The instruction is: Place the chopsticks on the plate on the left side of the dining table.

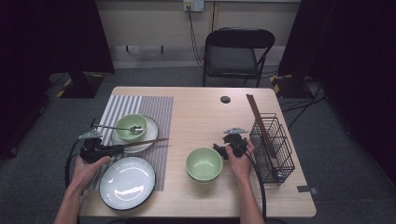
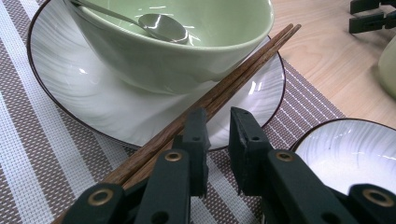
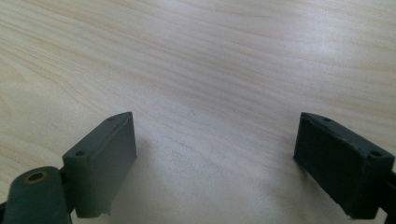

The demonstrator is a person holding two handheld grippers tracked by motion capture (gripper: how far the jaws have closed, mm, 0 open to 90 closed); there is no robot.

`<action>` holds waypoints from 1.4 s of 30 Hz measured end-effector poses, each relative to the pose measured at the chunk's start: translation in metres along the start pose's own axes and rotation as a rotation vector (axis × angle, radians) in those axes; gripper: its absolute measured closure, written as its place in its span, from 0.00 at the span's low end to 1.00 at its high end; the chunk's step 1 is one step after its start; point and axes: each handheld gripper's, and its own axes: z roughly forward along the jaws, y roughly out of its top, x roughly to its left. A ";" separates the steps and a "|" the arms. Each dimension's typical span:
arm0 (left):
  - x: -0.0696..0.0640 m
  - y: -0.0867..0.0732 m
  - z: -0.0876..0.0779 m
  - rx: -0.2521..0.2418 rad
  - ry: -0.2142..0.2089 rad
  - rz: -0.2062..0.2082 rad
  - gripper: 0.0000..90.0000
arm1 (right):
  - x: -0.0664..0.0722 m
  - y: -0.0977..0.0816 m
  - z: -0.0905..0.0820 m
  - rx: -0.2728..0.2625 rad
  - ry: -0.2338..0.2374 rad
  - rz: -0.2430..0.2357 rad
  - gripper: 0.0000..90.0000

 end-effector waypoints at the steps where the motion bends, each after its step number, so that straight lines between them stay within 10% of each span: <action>1: 0.000 0.000 0.000 0.000 0.000 0.000 0.85 | 0.000 0.000 0.000 0.000 0.000 0.000 0.13; 42: 0.001 0.000 0.000 -0.011 0.030 -0.009 0.82 | 0.000 0.000 0.000 0.000 0.000 0.000 0.13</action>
